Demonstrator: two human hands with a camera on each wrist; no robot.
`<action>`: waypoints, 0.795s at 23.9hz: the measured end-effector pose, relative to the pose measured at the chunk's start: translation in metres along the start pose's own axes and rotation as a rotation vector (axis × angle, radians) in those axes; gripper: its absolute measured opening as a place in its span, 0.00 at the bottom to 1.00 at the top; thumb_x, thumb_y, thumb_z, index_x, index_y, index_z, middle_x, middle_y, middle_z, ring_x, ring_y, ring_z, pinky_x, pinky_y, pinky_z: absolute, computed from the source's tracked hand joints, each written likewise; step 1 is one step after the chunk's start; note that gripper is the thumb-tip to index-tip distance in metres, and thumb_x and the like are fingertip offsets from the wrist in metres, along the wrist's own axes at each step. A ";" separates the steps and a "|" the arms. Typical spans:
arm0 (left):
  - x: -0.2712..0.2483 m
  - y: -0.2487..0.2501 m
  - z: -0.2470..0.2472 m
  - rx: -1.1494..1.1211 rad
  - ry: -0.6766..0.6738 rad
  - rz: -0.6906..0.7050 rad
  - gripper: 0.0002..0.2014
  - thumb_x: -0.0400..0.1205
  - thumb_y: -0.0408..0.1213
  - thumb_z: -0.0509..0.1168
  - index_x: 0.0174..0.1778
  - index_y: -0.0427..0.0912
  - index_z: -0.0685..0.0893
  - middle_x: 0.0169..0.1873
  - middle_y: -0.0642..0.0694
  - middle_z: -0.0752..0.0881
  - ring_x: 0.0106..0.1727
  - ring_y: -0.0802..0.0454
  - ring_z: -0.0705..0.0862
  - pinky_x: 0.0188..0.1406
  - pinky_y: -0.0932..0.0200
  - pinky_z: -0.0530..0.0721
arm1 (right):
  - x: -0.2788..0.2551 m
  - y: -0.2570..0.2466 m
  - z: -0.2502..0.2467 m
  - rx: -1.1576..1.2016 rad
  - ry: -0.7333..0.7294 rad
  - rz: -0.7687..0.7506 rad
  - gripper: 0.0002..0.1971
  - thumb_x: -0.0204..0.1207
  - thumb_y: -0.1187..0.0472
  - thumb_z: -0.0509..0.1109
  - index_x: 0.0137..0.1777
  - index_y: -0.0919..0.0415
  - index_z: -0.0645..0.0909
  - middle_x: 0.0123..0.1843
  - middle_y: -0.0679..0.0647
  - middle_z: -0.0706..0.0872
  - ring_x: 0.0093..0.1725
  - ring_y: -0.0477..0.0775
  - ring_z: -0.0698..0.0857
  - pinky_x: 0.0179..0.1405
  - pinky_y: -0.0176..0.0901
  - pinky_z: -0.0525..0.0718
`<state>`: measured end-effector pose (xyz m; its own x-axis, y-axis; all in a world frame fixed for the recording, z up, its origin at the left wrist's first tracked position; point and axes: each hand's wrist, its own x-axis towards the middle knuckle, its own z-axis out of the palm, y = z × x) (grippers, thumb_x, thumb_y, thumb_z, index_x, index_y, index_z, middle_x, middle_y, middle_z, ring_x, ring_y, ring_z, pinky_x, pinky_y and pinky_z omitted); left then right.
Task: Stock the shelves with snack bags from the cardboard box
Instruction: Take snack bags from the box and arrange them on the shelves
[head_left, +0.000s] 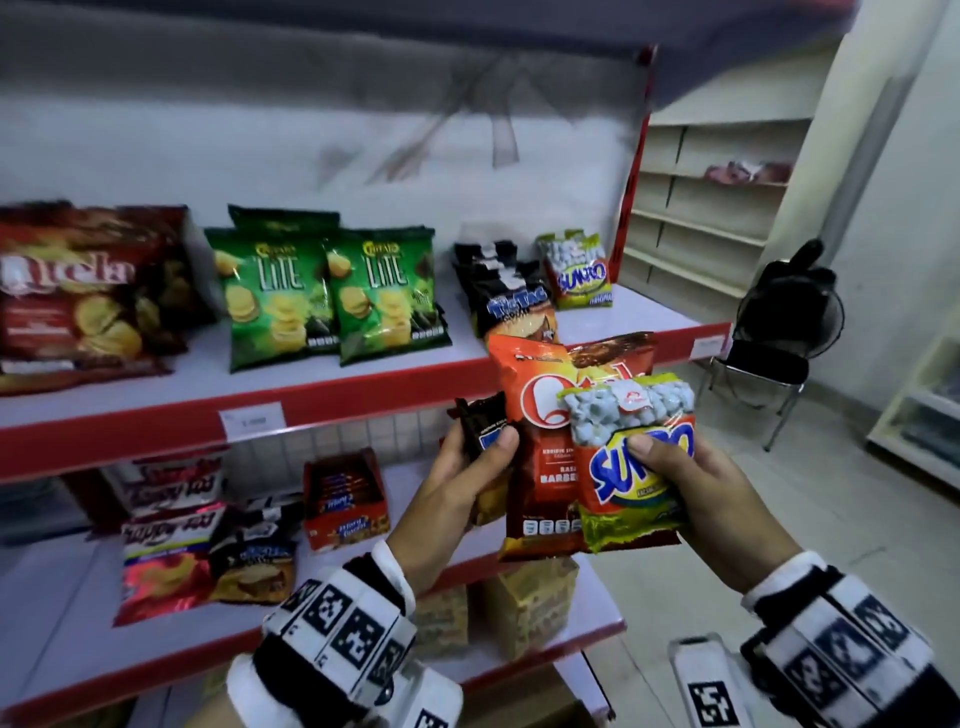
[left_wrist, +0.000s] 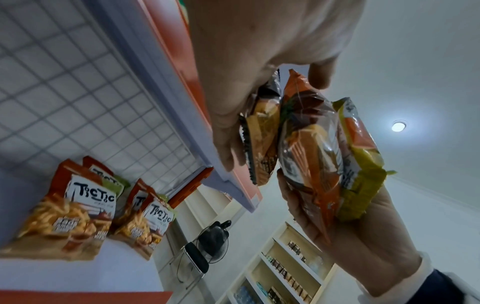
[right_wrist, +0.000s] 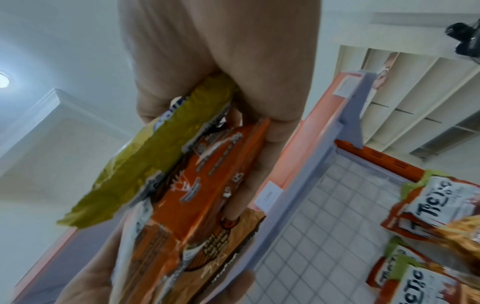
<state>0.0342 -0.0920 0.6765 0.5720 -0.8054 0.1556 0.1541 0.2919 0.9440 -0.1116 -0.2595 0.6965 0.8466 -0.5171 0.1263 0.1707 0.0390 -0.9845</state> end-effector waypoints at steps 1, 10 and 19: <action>-0.004 0.015 -0.004 0.034 -0.004 0.025 0.27 0.68 0.56 0.74 0.64 0.62 0.79 0.60 0.52 0.88 0.61 0.49 0.86 0.57 0.47 0.86 | 0.000 -0.011 0.012 -0.003 -0.004 -0.023 0.27 0.58 0.47 0.81 0.56 0.58 0.83 0.49 0.61 0.92 0.45 0.60 0.91 0.37 0.43 0.88; -0.027 0.095 -0.043 0.187 0.079 0.196 0.40 0.56 0.44 0.79 0.65 0.46 0.73 0.52 0.47 0.90 0.52 0.50 0.90 0.38 0.62 0.88 | -0.005 -0.066 0.112 0.002 -0.015 -0.222 0.25 0.61 0.48 0.77 0.59 0.53 0.79 0.49 0.54 0.92 0.45 0.53 0.91 0.36 0.38 0.87; 0.064 0.114 -0.041 0.187 0.449 0.388 0.38 0.56 0.51 0.80 0.62 0.47 0.80 0.50 0.46 0.91 0.51 0.46 0.91 0.48 0.49 0.88 | 0.220 -0.164 -0.029 -0.481 0.341 -0.183 0.05 0.76 0.68 0.69 0.46 0.60 0.76 0.37 0.55 0.85 0.29 0.47 0.82 0.31 0.40 0.81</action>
<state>0.1216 -0.0889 0.7824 0.8473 -0.3512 0.3984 -0.2535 0.3916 0.8845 0.0321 -0.4043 0.8818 0.6024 -0.7267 0.3303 -0.0160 -0.4246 -0.9052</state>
